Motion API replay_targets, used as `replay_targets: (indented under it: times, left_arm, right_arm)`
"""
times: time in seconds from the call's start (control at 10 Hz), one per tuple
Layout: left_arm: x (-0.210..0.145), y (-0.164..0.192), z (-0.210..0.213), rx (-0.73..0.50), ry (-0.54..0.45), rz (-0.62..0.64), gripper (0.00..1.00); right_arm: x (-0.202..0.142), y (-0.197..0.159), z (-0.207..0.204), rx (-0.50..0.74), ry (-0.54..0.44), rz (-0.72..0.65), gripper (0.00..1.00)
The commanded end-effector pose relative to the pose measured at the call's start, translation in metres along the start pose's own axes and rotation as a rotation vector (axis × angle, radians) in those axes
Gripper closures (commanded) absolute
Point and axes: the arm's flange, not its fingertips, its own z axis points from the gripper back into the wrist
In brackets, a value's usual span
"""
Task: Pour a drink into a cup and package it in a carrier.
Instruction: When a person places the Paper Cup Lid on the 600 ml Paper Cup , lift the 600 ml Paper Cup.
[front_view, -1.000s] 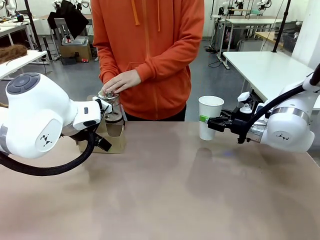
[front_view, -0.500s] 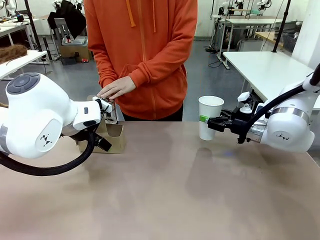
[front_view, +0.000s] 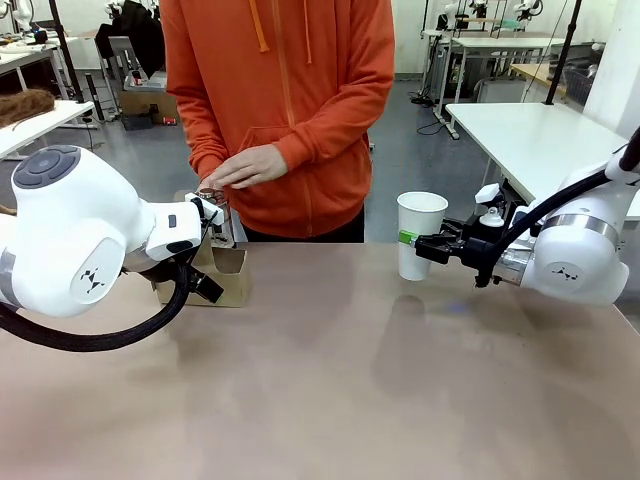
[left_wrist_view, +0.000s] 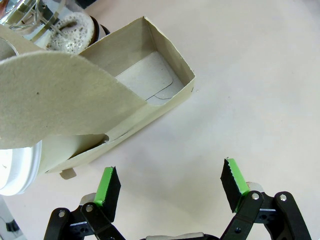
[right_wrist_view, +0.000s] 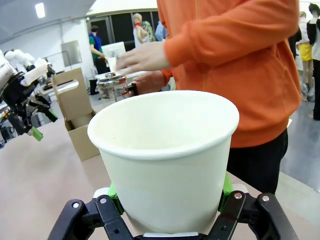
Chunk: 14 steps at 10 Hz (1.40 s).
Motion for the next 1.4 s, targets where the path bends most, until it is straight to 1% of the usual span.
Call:
replay_targets:
  times: [0.0, 1.3]
  left_arm:
    - [0.0000, -0.0001, 0.0004, -0.001, -0.001, 0.000, 0.00]
    - [0.0000, -0.0001, 0.0004, -0.001, -0.001, 0.000, 0.00]
  right_arm:
    - [0.0041, 0.0007, -0.0024, 0.003, -0.009, 0.005, 0.20]
    - [0.0041, 0.0007, -0.0024, 0.003, -0.009, 0.005, 0.20]
